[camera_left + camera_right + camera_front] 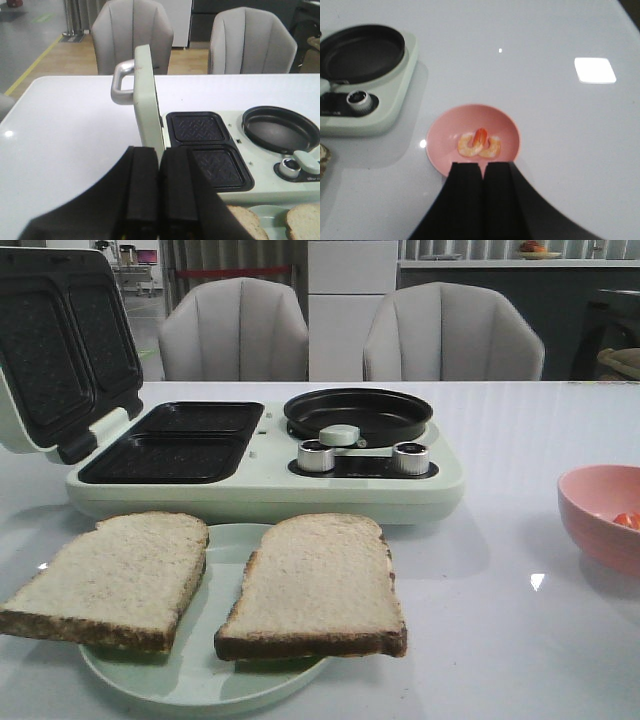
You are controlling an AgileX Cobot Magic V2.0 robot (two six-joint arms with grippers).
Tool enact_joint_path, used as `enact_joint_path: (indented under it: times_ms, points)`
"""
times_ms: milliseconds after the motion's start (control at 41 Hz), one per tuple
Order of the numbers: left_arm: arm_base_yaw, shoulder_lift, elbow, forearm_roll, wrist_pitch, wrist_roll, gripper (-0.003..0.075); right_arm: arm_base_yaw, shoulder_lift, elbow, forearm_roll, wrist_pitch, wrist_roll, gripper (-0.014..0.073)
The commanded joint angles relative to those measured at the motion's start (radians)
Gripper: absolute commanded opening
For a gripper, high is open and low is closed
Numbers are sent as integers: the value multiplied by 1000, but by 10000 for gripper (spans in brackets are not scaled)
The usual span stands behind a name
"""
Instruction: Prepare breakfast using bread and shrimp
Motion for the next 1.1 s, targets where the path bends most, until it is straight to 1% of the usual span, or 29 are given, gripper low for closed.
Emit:
enact_joint_path:
  times_ms: [0, 122, 171, 195, 244, 293, 342, 366, 391, 439, 488, 513, 586, 659, 757, 903, 976, 1001, 1074]
  points:
    - [-6, 44, -19, -8, -87, 0, 101, -7, 65, -14, -10, -62, -2, 44]
    - [-6, 78, -15, -5, -71, 0, 102, -7, 125, -14, -21, -56, -2, 59]
    - [-6, 94, -15, -5, -58, 0, 109, -7, 144, -14, -30, -58, -2, 94]
    - [-6, 100, -15, -5, -52, 0, 122, -7, 151, -14, -32, -58, -2, 127]
    - [-6, 118, -15, -5, -38, 0, 178, -7, 159, -14, -34, -60, -2, 189]
    - [-6, 131, -15, -5, -27, 4, 267, -7, 168, -14, -35, -60, -2, 270]
    - [-6, 143, -15, -4, -21, 4, 391, -7, 172, -14, -35, -64, -2, 343]
    - [-6, 148, -15, -4, -16, 4, 436, -7, 172, -14, -35, -64, -2, 381]
    - [-6, 155, -15, -4, -13, 5, 491, -7, 172, -14, -35, -62, -2, 398]
    - [-6, 169, -15, 2, -5, 22, 557, -7, 172, -14, -35, -59, -2, 416]
    - [-6, 185, -15, 7, 1, 39, 585, -7, 172, -14, -35, -59, -2, 410]
    - [-8, 196, -15, 2, 5, 67, 585, -7, 172, -14, -35, -59, -2, 410]
    - [-47, 221, -15, -8, 5, 93, 583, -7, 172, -14, -35, -58, -2, 410]
    - [-113, 253, -15, -4, -1, 150, 583, -7, 172, -14, -35, -58, -2, 410]
    - [-244, 308, -15, 31, 3, 224, 583, -7, 172, -14, -35, -58, -2, 410]
    - [-479, 420, -13, 225, 58, 222, 583, -7, 172, -14, -35, -58, -2, 410]
    - [-595, 479, -3, 329, 80, 184, 583, -7, 172, -14, -35, -58, -2, 410]
    - [-624, 503, 3, 366, 91, 151, 583, -7, 172, -14, -35, -58, -2, 410]
    - [-726, 571, 21, 546, 132, 38, 582, -7, 172, -14, -35, -58, -2, 410]
